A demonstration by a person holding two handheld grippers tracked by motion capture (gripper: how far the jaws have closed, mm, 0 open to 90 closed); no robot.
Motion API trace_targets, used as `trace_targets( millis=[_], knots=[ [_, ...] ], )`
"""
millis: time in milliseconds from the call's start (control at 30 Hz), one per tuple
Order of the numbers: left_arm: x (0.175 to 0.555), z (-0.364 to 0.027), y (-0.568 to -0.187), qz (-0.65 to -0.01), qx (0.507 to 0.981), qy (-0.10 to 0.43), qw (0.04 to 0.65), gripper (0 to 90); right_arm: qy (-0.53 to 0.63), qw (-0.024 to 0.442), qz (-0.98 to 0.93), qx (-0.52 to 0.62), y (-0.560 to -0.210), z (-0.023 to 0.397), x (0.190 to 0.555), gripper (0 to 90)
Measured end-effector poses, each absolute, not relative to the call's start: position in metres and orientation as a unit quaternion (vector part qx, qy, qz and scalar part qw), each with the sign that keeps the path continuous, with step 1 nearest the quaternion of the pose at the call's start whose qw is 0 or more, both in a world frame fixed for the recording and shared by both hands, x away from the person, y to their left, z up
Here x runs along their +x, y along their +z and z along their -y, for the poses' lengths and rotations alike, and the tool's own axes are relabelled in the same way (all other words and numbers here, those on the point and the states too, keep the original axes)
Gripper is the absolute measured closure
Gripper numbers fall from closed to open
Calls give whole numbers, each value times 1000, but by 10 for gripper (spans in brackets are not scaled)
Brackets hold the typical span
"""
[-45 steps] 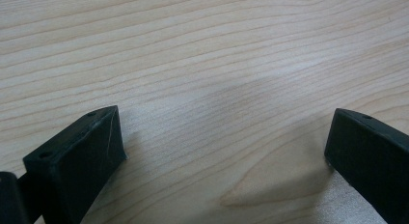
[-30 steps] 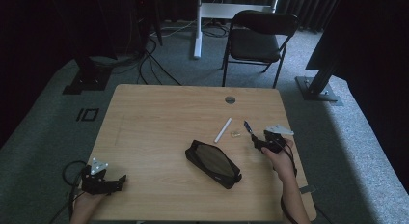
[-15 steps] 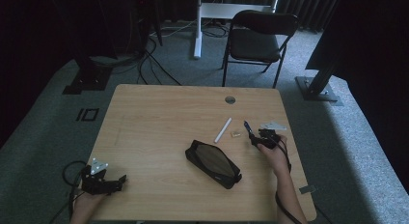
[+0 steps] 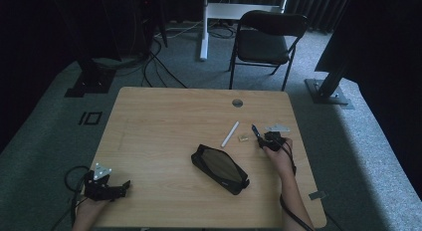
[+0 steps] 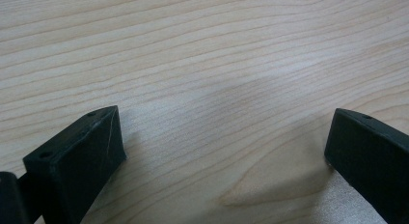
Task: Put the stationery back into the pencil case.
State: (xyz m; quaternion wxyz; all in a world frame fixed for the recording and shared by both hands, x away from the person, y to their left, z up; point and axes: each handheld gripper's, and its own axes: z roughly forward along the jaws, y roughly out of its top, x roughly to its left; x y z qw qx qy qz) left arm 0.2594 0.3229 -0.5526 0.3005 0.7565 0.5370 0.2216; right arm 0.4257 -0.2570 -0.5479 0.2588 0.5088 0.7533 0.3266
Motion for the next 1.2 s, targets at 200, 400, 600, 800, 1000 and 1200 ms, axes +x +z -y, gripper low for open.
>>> trace_targets(
  millis=[200,400,600,800,1000,1200],
  knots=[
    [259,-323,-553,-537,756,222,300,3,332,255,-749,513,-549,255,427,653],
    [259,-323,-553,-537,757,222,300,3,333,248,-747,518,-549,253,429,705],
    [259,-323,-553,-537,757,222,300,3,329,239,-738,539,-547,251,429,792],
    [259,-323,-553,-537,757,222,300,3,332,237,-722,559,-543,251,426,794],
    [259,-323,-553,-537,756,222,301,3,348,231,-718,557,-523,255,423,794],
    [259,-323,-553,-537,757,222,300,2,363,235,-718,546,-506,255,417,794]
  ],
)
